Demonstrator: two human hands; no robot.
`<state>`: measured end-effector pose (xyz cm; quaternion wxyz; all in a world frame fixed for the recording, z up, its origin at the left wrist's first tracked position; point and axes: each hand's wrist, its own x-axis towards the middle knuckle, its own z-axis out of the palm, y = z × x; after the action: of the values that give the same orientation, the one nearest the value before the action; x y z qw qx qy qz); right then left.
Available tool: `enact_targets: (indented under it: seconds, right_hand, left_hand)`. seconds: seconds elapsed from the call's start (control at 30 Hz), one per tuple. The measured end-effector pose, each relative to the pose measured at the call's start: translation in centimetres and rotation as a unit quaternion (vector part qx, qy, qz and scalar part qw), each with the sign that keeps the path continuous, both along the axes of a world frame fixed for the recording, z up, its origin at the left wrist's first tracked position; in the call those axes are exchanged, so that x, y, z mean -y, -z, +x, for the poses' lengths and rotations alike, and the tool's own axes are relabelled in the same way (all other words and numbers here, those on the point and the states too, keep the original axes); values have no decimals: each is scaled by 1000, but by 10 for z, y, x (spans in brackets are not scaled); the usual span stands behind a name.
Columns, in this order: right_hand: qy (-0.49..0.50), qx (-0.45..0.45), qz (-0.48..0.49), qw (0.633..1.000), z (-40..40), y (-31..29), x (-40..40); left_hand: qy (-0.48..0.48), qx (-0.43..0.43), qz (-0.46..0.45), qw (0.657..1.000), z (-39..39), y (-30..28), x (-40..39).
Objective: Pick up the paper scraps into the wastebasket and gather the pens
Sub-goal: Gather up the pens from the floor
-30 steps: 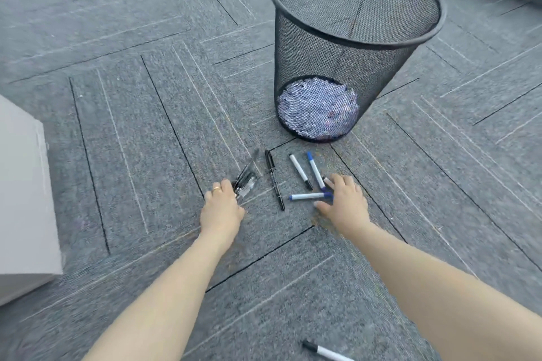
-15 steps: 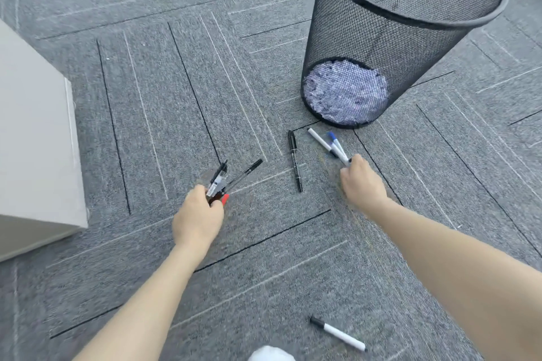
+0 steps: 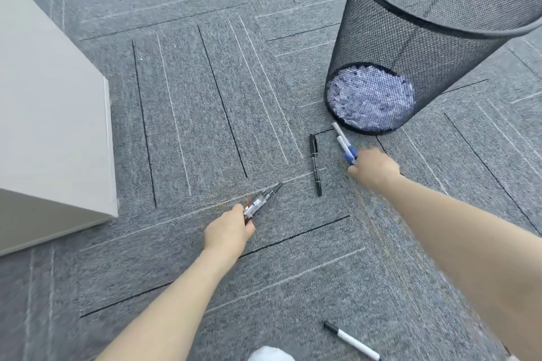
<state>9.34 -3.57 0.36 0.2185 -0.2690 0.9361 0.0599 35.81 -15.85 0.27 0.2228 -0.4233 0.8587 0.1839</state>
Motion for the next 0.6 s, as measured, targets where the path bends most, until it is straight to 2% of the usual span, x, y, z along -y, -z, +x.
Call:
enact_targets:
  seconds: [0.07, 0.2, 0.27, 0.4, 0.47, 0.6]
  right_hand:
    - [5, 11, 4, 1000, 3, 1, 3]
    - [36, -49, -38, 997, 3, 3, 1]
    - [38, -51, -53, 997, 2, 5, -6]
    - [2, -42, -130, 991, -2, 1, -11]
    - [-18, -53, -118, 991, -10, -5, -4]
    - [-33, -67, -23, 997, -18, -9, 13]
  left_hand:
    - [-8, -5, 20, 1000, 0, -1, 2]
    - [-12, -11, 30, 999, 0, 1, 1]
    - [-11, -12, 37, 999, 0, 3, 2]
    - [-14, -3, 36, 999, -2, 4, 3]
    - [-13, 2, 35, 999, -4, 3, 2]
    - [-9, 18, 45, 999, -7, 2, 3]
